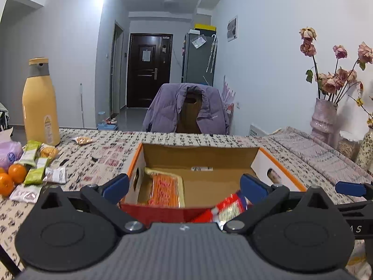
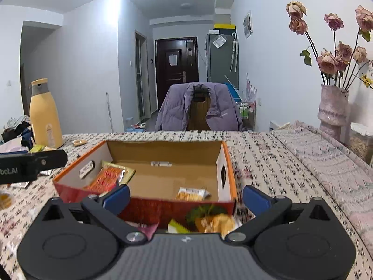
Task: Organize snacks
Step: 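Move both grippers back to the snack pile and grasp a lime-green bar with the right gripper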
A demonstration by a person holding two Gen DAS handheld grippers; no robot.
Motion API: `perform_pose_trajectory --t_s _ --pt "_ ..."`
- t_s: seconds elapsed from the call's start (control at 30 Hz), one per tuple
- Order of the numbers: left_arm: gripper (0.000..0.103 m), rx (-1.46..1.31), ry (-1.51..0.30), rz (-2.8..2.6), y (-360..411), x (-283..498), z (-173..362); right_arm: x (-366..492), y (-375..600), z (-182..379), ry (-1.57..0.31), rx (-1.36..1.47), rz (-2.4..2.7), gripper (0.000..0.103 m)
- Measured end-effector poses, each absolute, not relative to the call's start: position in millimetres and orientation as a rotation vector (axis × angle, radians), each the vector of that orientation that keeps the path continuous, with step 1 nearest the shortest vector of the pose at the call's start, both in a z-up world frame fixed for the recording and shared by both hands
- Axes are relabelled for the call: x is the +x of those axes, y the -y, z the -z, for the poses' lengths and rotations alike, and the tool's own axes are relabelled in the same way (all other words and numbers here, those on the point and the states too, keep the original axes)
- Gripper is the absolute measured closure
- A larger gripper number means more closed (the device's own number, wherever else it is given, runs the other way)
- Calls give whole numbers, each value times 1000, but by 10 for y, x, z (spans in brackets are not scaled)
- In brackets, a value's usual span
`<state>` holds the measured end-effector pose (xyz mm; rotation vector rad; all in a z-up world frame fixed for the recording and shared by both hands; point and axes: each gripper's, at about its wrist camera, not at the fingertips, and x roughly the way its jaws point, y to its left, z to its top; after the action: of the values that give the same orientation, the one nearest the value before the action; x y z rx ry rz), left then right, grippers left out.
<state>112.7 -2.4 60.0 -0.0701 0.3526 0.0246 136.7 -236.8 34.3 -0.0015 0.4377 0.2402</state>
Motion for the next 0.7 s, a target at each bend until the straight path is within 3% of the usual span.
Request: perform_pose_trajectory --t_s 0.7 --pt "0 -62 -393 -47 -157 388 -31 791 2405 239 -576 -33 -193 0"
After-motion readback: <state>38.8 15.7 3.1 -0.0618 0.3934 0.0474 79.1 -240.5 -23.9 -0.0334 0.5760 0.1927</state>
